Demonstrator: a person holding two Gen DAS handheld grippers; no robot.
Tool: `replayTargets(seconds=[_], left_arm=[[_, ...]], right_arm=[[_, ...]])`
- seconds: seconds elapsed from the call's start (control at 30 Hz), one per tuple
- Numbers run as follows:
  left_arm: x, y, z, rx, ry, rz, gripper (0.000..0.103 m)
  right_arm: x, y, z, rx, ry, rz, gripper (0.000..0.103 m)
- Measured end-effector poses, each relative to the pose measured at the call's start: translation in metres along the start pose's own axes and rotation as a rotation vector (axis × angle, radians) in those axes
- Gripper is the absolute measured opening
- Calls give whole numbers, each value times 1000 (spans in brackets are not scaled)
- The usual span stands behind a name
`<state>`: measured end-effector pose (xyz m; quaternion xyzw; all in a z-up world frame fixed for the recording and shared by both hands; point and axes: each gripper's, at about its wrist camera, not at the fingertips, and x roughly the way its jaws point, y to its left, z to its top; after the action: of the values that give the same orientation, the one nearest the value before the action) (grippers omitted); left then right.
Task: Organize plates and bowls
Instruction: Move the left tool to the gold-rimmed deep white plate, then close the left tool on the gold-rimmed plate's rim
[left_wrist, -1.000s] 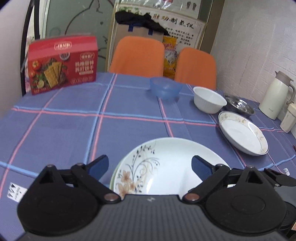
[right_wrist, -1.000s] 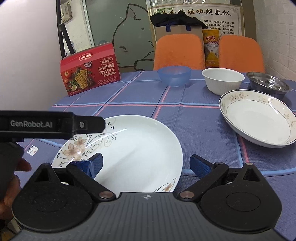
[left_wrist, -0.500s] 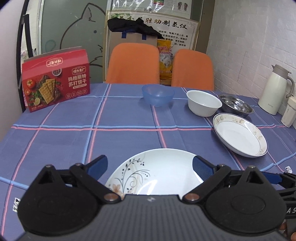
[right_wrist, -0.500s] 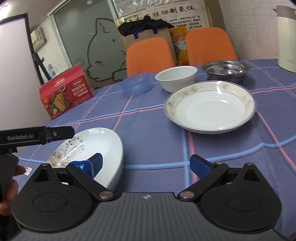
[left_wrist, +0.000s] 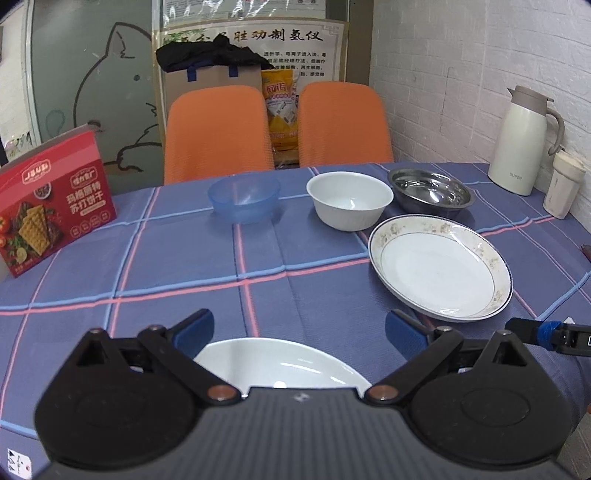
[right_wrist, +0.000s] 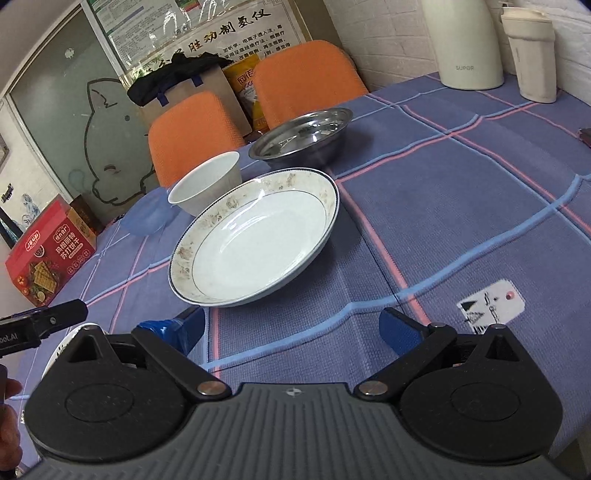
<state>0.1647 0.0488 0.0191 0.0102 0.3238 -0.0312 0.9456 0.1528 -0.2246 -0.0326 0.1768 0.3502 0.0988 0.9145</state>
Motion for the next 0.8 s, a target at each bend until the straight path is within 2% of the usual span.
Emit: replayTargets(seconds=[0.13, 0.27, 0.4, 0.53, 0.8], left_arm=[[19, -7, 21, 5, 35, -59, 98], [50, -11, 48, -44, 80, -154, 98], [90, -22, 63, -57, 149, -185, 98], [134, -34, 71, -76, 250, -225, 98], [161, -47, 68, -81, 302, -239, 98]], right_arm=[[13, 3, 20, -40, -11, 34, 89], [31, 3, 39, -84, -18, 5, 89], [48, 1, 45, -124, 11, -15, 89], [58, 2, 46, -151, 35, -15, 89], [62, 7, 39, -270, 13, -17, 89]])
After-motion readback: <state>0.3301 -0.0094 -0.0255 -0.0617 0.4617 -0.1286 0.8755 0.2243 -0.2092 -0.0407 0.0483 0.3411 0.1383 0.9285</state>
